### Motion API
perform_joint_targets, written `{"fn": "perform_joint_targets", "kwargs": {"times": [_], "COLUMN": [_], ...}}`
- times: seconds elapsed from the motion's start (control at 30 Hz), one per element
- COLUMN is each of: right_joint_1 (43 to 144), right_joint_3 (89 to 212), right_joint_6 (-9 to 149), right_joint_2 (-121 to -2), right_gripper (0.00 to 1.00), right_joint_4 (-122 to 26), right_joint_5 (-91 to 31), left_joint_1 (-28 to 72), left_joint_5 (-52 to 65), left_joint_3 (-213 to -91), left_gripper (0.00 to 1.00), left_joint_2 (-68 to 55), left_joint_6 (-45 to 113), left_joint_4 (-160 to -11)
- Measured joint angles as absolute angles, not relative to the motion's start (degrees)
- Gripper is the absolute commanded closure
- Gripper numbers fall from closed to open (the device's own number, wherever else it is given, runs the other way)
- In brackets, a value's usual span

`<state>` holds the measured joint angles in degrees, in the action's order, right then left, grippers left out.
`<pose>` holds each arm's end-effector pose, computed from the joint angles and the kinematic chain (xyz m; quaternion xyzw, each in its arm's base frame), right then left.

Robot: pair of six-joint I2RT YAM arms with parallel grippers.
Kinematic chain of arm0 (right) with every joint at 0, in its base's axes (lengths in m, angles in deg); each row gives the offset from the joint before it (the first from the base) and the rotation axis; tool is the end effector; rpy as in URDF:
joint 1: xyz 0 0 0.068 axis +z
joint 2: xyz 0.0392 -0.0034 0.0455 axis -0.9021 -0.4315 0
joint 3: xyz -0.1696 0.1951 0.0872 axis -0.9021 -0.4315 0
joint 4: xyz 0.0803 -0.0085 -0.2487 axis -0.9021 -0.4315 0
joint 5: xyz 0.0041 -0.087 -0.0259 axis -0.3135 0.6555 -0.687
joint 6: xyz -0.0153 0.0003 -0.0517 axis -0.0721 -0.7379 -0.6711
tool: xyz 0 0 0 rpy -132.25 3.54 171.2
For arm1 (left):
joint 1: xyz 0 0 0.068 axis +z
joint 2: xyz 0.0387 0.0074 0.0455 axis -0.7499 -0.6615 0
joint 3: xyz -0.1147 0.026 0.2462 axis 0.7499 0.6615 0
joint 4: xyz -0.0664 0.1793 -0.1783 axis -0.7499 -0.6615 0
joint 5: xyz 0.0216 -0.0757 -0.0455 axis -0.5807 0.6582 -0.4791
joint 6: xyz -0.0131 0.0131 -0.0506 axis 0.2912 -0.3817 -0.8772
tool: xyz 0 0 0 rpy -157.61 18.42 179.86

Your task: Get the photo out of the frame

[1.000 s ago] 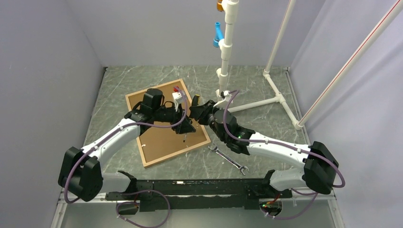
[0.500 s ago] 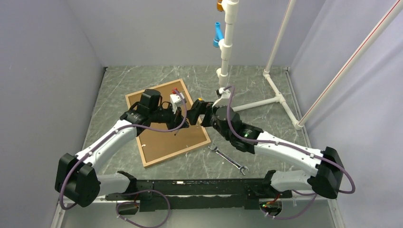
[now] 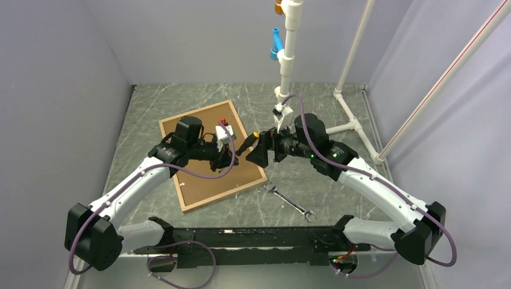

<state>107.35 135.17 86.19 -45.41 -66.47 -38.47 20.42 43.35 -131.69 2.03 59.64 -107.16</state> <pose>0.1804 0.1810 0.3506 -0.2177 0.8018 0.3934 0.3936 0.2081 -0.1400 0.2940 0.4629 0.6975 -0.3902 0.3835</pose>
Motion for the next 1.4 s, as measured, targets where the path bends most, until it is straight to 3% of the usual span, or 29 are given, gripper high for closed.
{"fn": "perform_joint_targets", "kwargs": {"times": [0.2, 0.43, 0.87, 0.97, 1.07, 1.13, 1.17, 1.23, 1.4], "right_joint_1": [105.69, 104.01, 103.90, 103.92, 104.27, 104.43, 104.45, 104.78, 108.56], "right_joint_3": [138.95, 140.48, 141.59, 142.07, 142.07, 142.07, 142.07, 141.88, 138.16], "right_joint_6": [86.19, 87.00, 87.66, 87.39, 87.11, 86.82, 86.69, 86.74, 87.44], "right_joint_2": [-49.36, -54.22, -59.77, -61.06, -61.08, -61.08, -61.08, -60.55, -55.37], "right_gripper": [0.04, 0.22, 0.45, 0.61, 1.00, 1.00, 1.00, 1.00, 1.00], "right_joint_4": [-67.36, -68.43, -69.59, -70.64, -70.66, -71.10, -71.10, -70.88, -69.59], "right_joint_5": [-48.68, -55.37, -65.01, -65.36, -65.86, -65.44, -65.01, -63.56, -48.31], "left_joint_1": [18.37, 15.66, 14.32, 14.21, 14.10, 14.08, 14.02, 13.97, 14.50], "left_joint_5": [43.63, 42.51, 41.27, 40.39, 39.72, 39.54, 39.30, 39.02, 36.26], "left_joint_3": [-130.33, -129.83, -129.78, -129.74, -129.50, -129.44, -129.37, -129.37, -129.35], "left_gripper": [1.00, 1.00, 1.00, 1.00, 1.00, 1.00, 0.95, 0.69, 0.23], "left_joint_2": [3.54, 3.61, 4.55, 4.55, 4.48, 4.50, 4.48, 4.48, 5.38], "left_joint_6": [61.91, 64.07, 65.45, 65.52, 65.52, 65.52, 65.56, 65.52, 62.85], "left_joint_4": [-108.60, -110.35, -111.24, -112.12, -112.23, -112.51, -112.36, -112.20, -111.42]}}
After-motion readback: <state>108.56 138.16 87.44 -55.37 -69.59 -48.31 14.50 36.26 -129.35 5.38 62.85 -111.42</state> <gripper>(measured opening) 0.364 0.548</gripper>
